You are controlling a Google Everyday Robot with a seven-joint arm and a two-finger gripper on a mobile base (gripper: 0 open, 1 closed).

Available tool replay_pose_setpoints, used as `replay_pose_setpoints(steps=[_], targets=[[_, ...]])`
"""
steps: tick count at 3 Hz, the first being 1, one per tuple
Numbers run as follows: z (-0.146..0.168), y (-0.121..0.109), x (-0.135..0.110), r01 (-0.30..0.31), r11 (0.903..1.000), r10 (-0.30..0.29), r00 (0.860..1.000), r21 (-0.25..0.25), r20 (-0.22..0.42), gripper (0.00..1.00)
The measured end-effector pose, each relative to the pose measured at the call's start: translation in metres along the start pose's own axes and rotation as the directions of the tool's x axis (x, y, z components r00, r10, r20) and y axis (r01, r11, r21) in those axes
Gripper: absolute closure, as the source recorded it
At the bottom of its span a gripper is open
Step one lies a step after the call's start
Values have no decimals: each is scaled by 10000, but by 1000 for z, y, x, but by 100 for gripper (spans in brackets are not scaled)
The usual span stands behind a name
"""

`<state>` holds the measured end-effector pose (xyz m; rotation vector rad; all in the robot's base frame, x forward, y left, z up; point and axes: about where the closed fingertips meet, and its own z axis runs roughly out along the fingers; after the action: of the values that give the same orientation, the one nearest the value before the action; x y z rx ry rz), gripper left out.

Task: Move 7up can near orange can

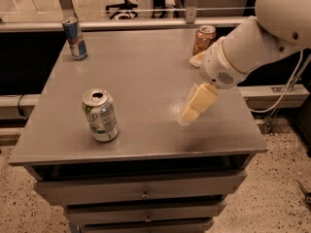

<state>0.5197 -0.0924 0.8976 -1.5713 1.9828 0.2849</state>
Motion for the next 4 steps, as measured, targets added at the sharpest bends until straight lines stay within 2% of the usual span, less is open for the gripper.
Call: replay_pose_setpoints(steps=[1, 2, 3, 4], targets=[[13, -1, -19, -71, 9999, 55, 9936, 143, 1126, 0], [34, -1, -54, 36, 9999, -7, 9626, -99, 2709, 0], [54, 12, -87, 140, 9953, 280, 9050, -955, 4245, 0], [73, 30, -112, 369, 9757, 924, 8242, -2158, 5587, 0]])
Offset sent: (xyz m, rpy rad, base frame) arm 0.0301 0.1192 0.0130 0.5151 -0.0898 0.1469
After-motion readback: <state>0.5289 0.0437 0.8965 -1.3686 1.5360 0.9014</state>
